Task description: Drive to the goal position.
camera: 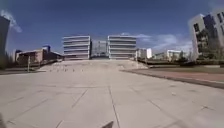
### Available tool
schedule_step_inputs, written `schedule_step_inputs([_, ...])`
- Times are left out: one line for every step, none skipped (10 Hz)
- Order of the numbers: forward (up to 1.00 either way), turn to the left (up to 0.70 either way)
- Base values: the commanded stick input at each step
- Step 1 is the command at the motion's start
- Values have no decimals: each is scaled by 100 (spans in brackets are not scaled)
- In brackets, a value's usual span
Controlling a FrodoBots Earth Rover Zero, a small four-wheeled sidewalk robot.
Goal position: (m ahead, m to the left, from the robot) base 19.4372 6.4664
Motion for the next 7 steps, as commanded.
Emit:
schedule_step_inputs([54, -1])
schedule_step_inputs([55, -1])
schedule_step_inputs([55, -1])
schedule_step_inputs([55, -1])
schedule_step_inputs([55, -1])
schedule_step_inputs([55, -1])
schedule_step_inputs([55, -1])
